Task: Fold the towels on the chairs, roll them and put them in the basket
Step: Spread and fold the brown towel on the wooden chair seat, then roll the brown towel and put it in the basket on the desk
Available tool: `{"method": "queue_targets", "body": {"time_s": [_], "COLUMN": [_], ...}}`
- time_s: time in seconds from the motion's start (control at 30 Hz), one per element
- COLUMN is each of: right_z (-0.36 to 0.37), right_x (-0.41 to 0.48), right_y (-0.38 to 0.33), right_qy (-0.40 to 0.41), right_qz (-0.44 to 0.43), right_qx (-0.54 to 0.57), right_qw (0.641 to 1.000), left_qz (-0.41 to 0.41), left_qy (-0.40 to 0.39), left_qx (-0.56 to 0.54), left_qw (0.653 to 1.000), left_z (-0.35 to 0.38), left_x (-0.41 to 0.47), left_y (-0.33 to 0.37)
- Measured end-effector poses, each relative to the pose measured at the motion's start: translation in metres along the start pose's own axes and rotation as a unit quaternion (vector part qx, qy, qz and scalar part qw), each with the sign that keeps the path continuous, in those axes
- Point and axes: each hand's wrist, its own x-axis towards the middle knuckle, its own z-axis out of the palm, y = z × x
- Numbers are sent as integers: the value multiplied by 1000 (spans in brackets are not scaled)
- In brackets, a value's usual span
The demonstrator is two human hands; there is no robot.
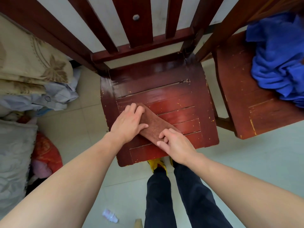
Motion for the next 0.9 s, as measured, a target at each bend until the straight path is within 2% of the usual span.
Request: {"method": "queue_targets", "body": {"time_s": [0.17, 0.23, 0.3, 0.47, 0.7, 0.83, 0.9], "right_z": [-13, -13, -9, 1, -19, -42, -52], "right_x": [-10, -9, -5, -9, -94, -179, -223], "right_y": [14, 17, 18, 8, -13, -21, -18], "right_qy": [88, 80, 60, 34, 130, 197, 220], "right_qz": [55, 46, 51, 115, 95, 137, 152], "right_qx": [-170, -184, -152, -88, -103, -121, -128], "right_qw": [980, 979, 985, 989, 982, 963, 955], "left_qz": [48, 69, 77, 92, 166, 207, 246], "left_qy": [-30, -62, -87, -76, -108, -82, -70], "left_qx": [167, 209, 235, 247, 196, 138, 166], "left_qw": [984, 974, 965, 962, 960, 965, 952], "left_z": [-18, -18, -13, -12, -46, -80, -97], "left_x": [3, 5, 4, -3, -52, -94, -111], "left_y": [-8, -13, -13, -1, 47, 107, 143]}}
